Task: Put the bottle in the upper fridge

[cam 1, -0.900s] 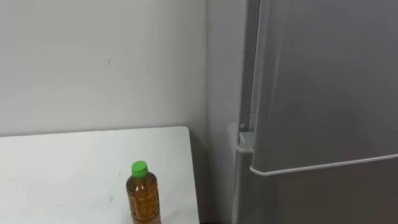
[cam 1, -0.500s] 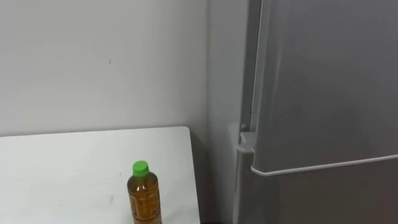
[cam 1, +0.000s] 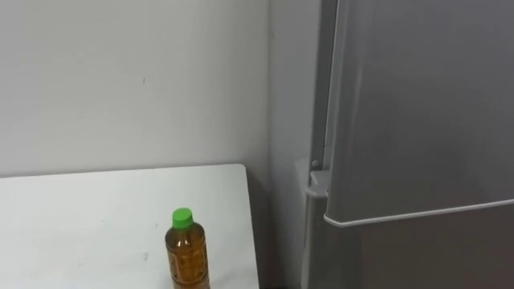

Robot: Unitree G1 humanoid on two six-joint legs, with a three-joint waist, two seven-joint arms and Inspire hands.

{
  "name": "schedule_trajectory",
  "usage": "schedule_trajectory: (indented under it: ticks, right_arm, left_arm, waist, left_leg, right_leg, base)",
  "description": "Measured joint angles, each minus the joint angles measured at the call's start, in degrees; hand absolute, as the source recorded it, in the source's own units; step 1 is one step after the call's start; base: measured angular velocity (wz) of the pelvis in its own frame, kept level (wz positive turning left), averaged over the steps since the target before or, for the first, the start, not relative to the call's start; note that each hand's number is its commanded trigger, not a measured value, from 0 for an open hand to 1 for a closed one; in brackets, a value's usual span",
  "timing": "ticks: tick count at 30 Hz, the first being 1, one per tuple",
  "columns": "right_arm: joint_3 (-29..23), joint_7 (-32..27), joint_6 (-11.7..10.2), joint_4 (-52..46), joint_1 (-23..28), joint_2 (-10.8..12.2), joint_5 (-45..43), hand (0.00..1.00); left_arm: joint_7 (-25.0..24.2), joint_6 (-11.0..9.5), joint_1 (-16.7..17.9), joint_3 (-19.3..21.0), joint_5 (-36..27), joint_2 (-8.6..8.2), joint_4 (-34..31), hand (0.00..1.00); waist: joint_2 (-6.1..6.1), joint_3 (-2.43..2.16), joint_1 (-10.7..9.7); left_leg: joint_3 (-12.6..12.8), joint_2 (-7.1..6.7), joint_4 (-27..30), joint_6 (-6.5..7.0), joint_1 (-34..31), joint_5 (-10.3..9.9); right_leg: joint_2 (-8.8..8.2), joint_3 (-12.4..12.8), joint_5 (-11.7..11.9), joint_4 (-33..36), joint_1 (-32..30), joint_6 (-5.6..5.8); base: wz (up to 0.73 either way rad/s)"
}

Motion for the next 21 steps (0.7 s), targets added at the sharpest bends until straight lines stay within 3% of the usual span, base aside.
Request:
schedule_trajectory:
  ticks: [6,14,21]
  right_arm:
    - [-1.56,0.01,0.10,0.60,-0.30,0.00,-1.80,0.00]
    - [-1.44,0.55,-0.07,0.50,-0.42,0.00,-2.16,0.00]
    - [-1.91,0.54,-0.89,0.44,-0.39,0.00,-2.71,0.00]
  left_arm:
    - [0.49,0.03,0.06,2.65,-0.16,0.01,0.03,0.00]
    - [3.23,-0.75,-0.69,3.16,-4.91,0.00,0.04,0.00]
    - [4.37,-4.01,-1.97,4.30,-10.66,0.01,-0.06,0.00]
  waist:
    - [0.26,0.00,0.00]
    - [0.08,0.01,-0.02]
    - [0.37,-0.11,-0.03]
  left_leg:
    - [0.01,0.01,0.02,0.00,0.08,0.01]
    - [-0.16,-0.01,0.02,0.00,-0.24,0.00]
    - [-0.27,-0.02,0.02,0.00,-0.35,0.01]
  right_leg:
    - [0.01,-0.09,-0.01,-0.02,-0.01,-0.01]
    - [-0.06,-0.32,-0.01,0.00,-0.19,-0.01]
    - [-0.07,-0.67,0.02,0.17,-0.22,-0.02]
  base:
    - [0.00]
    - [0.01]
    - [0.01]
